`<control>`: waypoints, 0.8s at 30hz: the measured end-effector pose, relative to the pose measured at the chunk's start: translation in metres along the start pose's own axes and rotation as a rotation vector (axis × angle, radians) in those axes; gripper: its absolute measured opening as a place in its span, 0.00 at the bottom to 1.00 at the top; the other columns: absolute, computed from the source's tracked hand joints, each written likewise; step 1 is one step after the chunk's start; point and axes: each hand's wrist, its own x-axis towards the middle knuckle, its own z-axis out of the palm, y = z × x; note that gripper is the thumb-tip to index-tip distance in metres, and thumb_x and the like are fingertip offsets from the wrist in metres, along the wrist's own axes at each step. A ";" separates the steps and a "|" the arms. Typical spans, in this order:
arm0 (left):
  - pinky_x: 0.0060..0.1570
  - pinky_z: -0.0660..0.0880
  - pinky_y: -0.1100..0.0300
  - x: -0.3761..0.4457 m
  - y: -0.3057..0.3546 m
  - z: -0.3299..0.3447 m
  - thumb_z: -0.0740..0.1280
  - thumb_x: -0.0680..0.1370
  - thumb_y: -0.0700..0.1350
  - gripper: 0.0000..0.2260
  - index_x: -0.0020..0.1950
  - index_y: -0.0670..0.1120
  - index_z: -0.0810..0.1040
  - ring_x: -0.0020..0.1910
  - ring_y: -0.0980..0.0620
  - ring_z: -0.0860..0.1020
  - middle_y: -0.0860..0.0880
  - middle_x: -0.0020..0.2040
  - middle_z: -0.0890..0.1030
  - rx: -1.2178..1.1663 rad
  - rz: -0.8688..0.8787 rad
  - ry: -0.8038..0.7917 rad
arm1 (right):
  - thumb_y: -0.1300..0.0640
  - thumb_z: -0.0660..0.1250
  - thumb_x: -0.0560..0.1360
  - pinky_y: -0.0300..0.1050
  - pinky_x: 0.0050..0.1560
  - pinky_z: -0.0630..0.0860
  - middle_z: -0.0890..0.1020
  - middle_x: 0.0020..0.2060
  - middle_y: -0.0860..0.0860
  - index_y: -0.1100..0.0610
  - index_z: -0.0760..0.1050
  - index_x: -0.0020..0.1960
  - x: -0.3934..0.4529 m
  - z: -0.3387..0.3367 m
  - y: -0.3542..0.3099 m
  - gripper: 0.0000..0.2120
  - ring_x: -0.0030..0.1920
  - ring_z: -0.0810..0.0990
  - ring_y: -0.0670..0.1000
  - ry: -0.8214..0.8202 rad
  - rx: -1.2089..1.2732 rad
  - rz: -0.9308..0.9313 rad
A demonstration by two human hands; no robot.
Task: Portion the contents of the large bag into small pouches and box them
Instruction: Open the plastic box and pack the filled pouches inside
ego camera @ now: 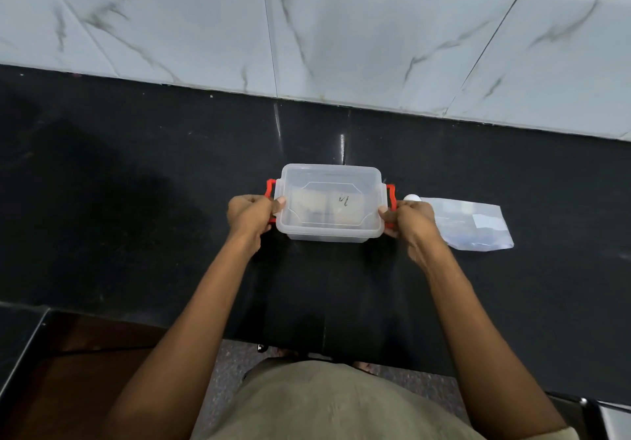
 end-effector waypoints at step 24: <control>0.39 0.70 0.57 -0.043 -0.013 0.032 0.76 0.73 0.39 0.05 0.41 0.39 0.82 0.38 0.51 0.76 0.49 0.41 0.78 0.531 0.564 0.298 | 0.70 0.63 0.60 0.46 0.27 0.67 0.74 0.27 0.61 0.67 0.71 0.29 -0.018 0.004 0.009 0.03 0.27 0.66 0.55 0.427 -0.569 -0.447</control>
